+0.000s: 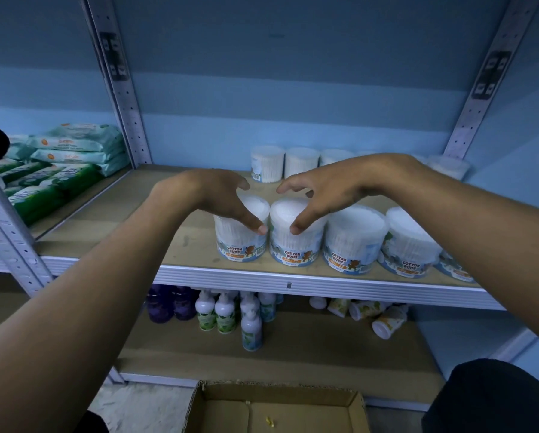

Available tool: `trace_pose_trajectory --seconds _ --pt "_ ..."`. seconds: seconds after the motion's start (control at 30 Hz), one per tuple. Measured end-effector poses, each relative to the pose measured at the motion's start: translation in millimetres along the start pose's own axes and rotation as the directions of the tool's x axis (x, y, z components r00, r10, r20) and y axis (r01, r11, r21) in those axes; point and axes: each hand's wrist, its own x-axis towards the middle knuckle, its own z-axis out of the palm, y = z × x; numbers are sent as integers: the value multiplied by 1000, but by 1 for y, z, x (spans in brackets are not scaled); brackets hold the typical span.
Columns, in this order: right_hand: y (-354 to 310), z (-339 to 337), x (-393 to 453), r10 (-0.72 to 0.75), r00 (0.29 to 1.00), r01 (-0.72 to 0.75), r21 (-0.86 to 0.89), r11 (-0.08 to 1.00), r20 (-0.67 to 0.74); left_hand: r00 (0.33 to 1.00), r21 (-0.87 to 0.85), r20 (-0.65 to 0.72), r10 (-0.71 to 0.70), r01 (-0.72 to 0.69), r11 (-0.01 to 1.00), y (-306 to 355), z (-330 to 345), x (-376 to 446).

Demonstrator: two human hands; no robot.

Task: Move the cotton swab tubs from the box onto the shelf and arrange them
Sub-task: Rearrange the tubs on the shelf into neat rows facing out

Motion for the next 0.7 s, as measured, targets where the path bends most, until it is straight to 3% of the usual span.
trace_pose_trajectory --seconds 0.17,0.7 --pt "37 -18 -49 56 997 -57 -14 998 -53 989 39 -125 83 -78 996 33 5 -5" --pt "169 -9 -175 353 934 -355 -31 934 -48 918 37 -93 386 -384 923 203 18 10"
